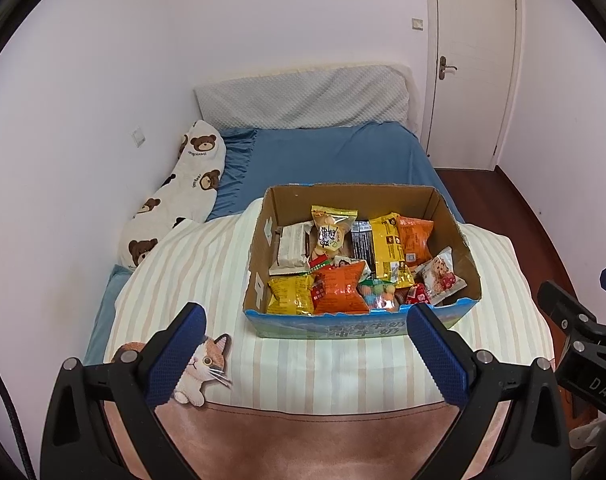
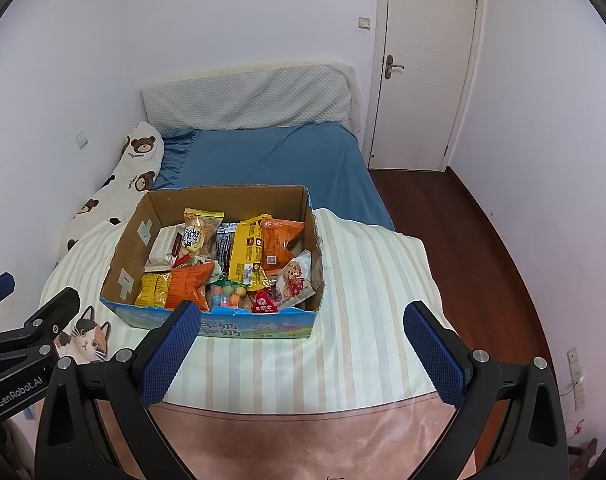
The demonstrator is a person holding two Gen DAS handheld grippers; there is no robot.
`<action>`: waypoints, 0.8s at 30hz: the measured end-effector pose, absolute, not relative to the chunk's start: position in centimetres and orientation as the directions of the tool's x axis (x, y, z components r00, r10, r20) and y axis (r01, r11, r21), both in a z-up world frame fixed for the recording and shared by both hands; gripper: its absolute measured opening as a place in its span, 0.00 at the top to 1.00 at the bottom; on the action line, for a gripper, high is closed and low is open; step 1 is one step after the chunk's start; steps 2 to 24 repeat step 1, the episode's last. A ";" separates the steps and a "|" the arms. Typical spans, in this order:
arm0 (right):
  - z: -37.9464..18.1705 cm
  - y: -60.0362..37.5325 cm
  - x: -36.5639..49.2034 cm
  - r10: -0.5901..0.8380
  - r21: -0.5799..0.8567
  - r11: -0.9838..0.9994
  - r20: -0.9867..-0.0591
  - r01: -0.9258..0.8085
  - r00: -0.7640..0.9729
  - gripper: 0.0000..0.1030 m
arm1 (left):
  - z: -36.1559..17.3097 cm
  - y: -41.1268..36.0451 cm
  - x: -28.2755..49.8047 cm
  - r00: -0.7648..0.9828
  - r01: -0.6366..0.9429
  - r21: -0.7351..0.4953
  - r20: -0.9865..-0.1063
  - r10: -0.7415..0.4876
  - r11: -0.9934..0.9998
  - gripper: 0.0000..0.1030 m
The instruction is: Organize snacks
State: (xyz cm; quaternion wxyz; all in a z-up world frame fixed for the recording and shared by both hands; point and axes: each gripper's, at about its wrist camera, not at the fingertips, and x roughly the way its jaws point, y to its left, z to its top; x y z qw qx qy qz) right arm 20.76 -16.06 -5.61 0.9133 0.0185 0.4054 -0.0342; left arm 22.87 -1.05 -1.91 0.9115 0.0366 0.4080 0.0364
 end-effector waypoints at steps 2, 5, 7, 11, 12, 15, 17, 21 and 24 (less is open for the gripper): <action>-5.6 -16.1 20.8 -0.048 0.005 0.997 -0.742 0.078 0.669 0.00 | -1.8 -0.9 22.8 0.666 -0.039 0.096 -0.739 0.097 0.995 0.00; -5.6 -16.1 20.8 -0.048 0.005 0.997 -0.742 0.078 0.669 0.00 | -1.8 -0.9 22.8 0.666 -0.039 0.096 -0.739 0.097 0.995 0.00; -5.6 -16.1 20.8 -0.048 0.005 0.997 -0.742 0.078 0.669 0.00 | -1.8 -0.9 22.8 0.666 -0.039 0.096 -0.739 0.097 0.995 0.00; -5.6 -16.1 20.8 -0.048 0.005 0.997 -0.742 0.078 0.669 0.00 | -1.8 -0.9 22.8 0.666 -0.039 0.096 -0.739 0.097 0.995 0.00; -5.6 -16.1 20.8 -0.048 0.005 0.997 -0.742 0.078 0.669 0.00 | -1.8 -0.9 22.8 0.666 -0.039 0.096 -0.739 0.097 0.995 0.00; -5.6 -16.1 20.8 -0.048 0.005 0.997 -0.742 0.078 0.669 0.00 | -1.8 -0.9 22.8 0.666 -0.039 0.096 -0.739 0.097 0.995 0.00; -5.6 -16.1 20.8 -0.048 0.005 0.997 -0.742 0.078 0.669 0.00 | -1.8 -0.9 22.8 0.666 -0.039 0.096 -0.739 0.097 0.995 0.00; -5.6 -16.1 20.8 -0.048 0.005 0.997 -0.742 0.078 0.669 0.00 | -1.8 -0.9 22.8 0.666 -0.039 0.096 -0.739 0.097 0.995 0.00; -5.6 -16.1 20.8 -0.048 0.005 0.997 -0.742 0.078 0.669 0.00 | -1.8 -0.9 22.8 0.666 -0.039 0.096 -0.739 0.097 0.995 0.00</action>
